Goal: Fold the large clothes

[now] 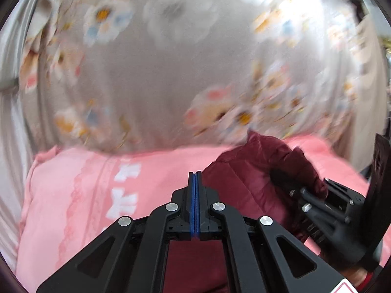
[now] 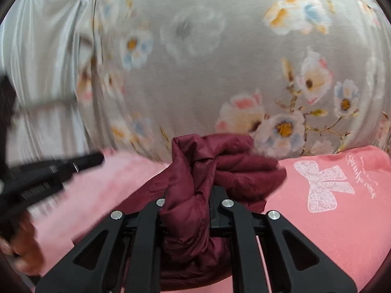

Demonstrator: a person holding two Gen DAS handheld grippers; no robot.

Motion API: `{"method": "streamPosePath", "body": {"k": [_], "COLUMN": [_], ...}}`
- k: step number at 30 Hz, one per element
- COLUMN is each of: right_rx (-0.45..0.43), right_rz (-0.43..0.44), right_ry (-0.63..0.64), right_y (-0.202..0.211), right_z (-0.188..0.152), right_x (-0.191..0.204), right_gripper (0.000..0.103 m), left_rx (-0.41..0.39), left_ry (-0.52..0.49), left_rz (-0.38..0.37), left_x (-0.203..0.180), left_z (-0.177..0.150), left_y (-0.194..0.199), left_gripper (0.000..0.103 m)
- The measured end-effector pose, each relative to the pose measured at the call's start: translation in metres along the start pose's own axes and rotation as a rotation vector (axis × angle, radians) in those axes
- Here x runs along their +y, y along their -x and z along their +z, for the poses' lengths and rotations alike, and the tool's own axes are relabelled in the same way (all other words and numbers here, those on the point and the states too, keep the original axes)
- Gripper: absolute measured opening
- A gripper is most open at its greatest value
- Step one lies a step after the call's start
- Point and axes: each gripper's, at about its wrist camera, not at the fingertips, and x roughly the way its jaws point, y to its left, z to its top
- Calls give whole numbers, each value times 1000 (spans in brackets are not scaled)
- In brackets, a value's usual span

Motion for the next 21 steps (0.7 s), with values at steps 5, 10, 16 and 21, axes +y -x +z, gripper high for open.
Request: {"method": "streamPosePath", "body": {"k": [5, 10, 16, 21], "right_rx": [104, 164, 201, 213], "right_rz": [-33, -44, -52, -54], "right_ry": [-172, -305, -347, -338], "right_y": [0, 25, 31, 35], "right_z": [-66, -107, -130, -138], "right_x": [-56, -104, -115, -113], "right_gripper": [10, 10, 10, 11], "left_rx": [311, 519, 493, 500], "left_ry": [177, 449, 606, 778], "left_rz": [14, -284, -496, -558], "left_x": [59, 76, 59, 63], "left_z": [-89, -158, -160, -172], "left_y": [-57, -83, -83, -91], "left_gripper": [2, 27, 63, 75]}}
